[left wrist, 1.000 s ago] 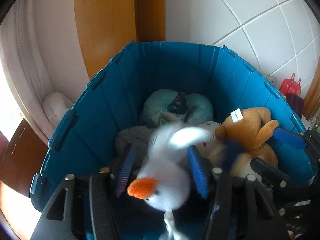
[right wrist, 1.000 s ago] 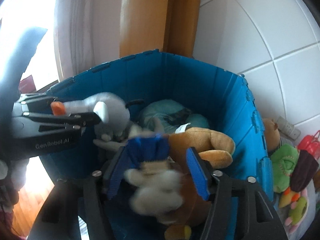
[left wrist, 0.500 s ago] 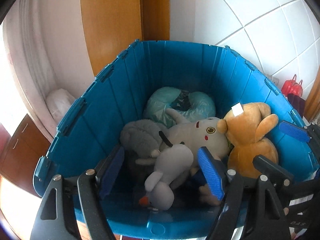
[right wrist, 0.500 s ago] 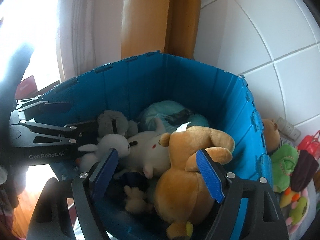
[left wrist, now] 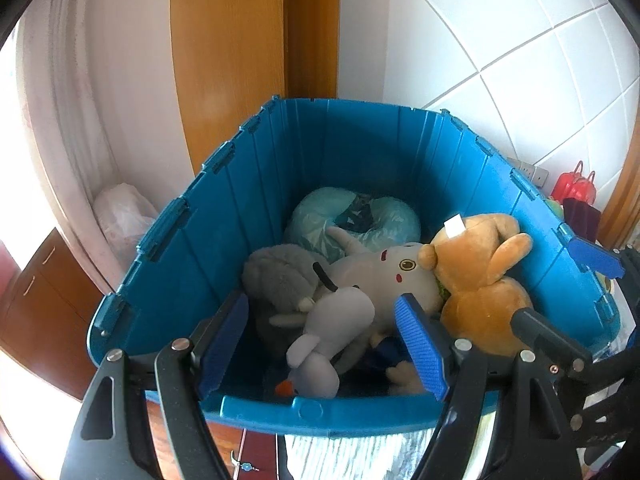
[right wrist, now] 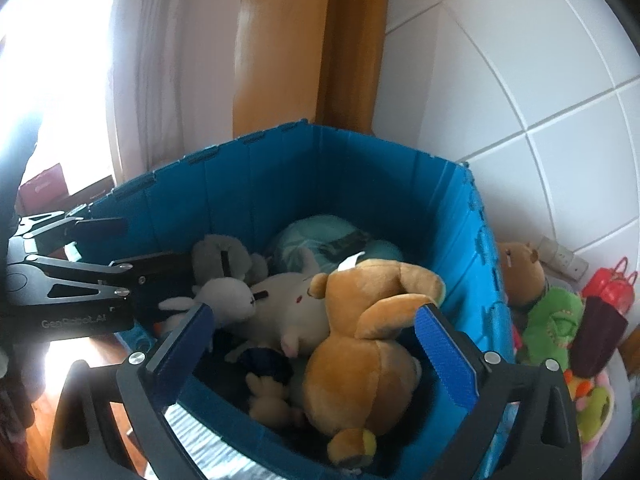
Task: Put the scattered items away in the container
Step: 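Withdraw both grippers from the crate back toward the bed, then move both grippers toward the yellow plastic toy and small plush, then grasp the yellow plastic toy with left gripper while right grasps the white plush with orange hat, then lift the yellow toy and the white plush off the bed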
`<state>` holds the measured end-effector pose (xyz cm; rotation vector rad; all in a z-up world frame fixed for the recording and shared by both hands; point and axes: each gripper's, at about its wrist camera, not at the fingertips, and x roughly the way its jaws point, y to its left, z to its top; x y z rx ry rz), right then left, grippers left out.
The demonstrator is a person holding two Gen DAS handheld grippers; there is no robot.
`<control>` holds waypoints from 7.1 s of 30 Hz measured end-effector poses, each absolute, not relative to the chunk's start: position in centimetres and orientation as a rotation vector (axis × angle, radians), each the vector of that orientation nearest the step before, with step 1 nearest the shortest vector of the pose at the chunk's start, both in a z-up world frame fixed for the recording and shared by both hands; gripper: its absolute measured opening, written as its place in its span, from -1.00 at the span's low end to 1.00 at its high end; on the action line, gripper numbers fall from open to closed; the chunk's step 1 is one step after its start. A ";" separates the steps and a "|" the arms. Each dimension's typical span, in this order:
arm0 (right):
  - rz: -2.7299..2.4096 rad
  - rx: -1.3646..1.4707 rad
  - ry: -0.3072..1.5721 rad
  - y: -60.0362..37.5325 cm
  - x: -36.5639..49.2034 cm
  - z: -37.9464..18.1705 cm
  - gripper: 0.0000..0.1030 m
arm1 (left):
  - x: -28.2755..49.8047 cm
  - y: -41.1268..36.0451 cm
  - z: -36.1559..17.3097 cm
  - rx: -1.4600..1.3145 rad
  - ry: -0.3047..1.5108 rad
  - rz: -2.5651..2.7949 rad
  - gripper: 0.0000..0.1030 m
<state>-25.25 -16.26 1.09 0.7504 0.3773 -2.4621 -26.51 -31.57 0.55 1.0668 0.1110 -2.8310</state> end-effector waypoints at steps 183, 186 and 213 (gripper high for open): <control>-1.719 1.263 0.639 41.6 -26.2 -24.4 0.37 | -11.6 29.0 -26.8 1.415 0.553 -1.941 0.28; -1.750 1.264 0.651 42.2 -27.1 -24.2 0.35 | -12.5 27.5 -26.4 1.393 0.565 -1.916 0.28; -1.743 1.377 0.510 43.1 -29.0 -25.3 0.42 | -18.2 27.1 -26.6 1.495 0.706 -2.093 0.29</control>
